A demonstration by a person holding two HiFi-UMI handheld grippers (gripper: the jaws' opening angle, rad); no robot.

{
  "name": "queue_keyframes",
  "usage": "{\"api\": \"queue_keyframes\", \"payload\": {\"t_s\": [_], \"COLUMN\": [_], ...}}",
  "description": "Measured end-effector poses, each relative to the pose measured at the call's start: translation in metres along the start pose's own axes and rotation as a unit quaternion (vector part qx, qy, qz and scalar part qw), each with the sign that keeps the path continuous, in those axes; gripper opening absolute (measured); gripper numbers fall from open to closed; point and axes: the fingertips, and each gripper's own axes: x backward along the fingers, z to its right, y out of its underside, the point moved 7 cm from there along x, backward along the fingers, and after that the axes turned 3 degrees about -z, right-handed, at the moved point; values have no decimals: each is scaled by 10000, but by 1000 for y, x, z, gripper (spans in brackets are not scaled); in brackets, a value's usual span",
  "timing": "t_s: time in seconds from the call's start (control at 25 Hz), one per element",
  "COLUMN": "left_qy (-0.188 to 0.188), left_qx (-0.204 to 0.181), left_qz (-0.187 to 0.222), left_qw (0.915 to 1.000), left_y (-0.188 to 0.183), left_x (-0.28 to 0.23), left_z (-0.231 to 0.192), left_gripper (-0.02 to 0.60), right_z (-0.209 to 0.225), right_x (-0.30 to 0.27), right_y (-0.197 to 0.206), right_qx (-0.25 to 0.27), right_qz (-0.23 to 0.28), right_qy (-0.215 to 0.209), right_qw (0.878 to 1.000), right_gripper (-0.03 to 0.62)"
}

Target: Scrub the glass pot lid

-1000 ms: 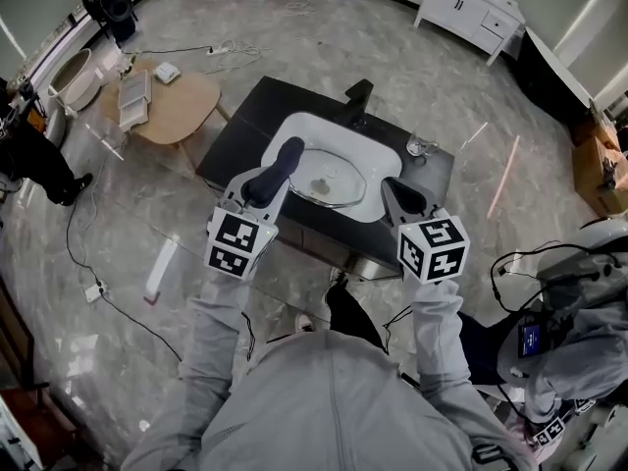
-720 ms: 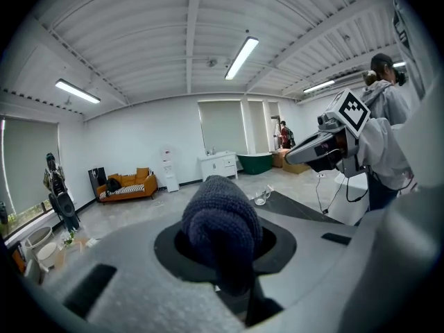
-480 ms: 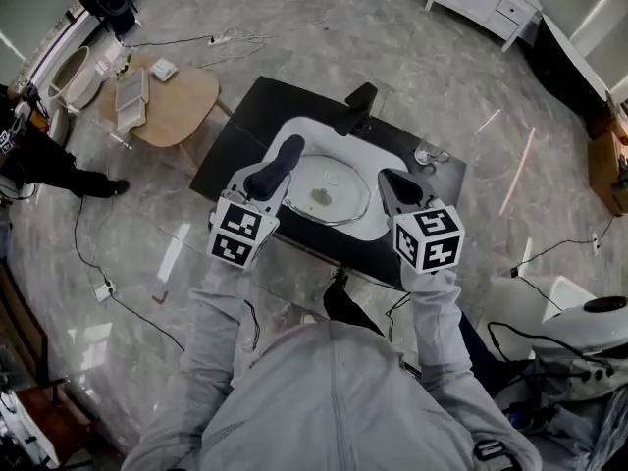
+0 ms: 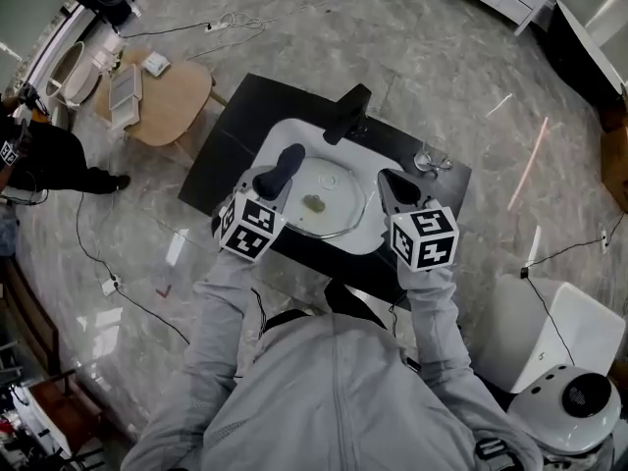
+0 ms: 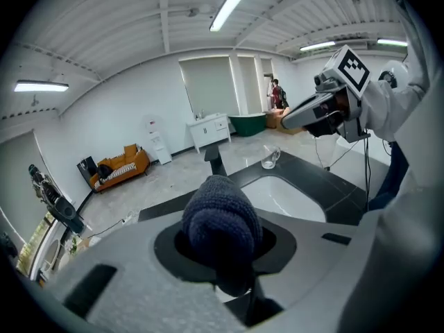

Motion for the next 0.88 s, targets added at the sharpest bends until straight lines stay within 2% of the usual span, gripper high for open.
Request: {"api": "queue_keyframes", "payload": {"t_s": [0.2,0.36,0.48,0.64,0.88], "left_qy": [39,256,448,692,1201], "left_qx": [-292,-422,-619,-1074,-1307], "left_qz": [-503,-899,-1224,-1578,-1924], "left_qw": [9983,9947,9895,9792,9651], "left_y": [5,21,36,53,79], "left_x": [-34,-67,-90,-127,-172], "left_z": [5,14,18,17,12], "left_gripper": [87,87,87,87,87], "right_z": [18,28,29,29,24], "right_x": [-15,-21,-23,-35,-59], "right_y": [20,37,47,58,74], "right_qx": [-125,-219,-318,-460,-661], "right_qz": [-197,-377,-495,-614,-818], "right_qy": [-98,-81,-68,-31,168], "right_qw": [9997,9990,9982,9970,9943], "right_gripper": [31,31,31,31,31]}}
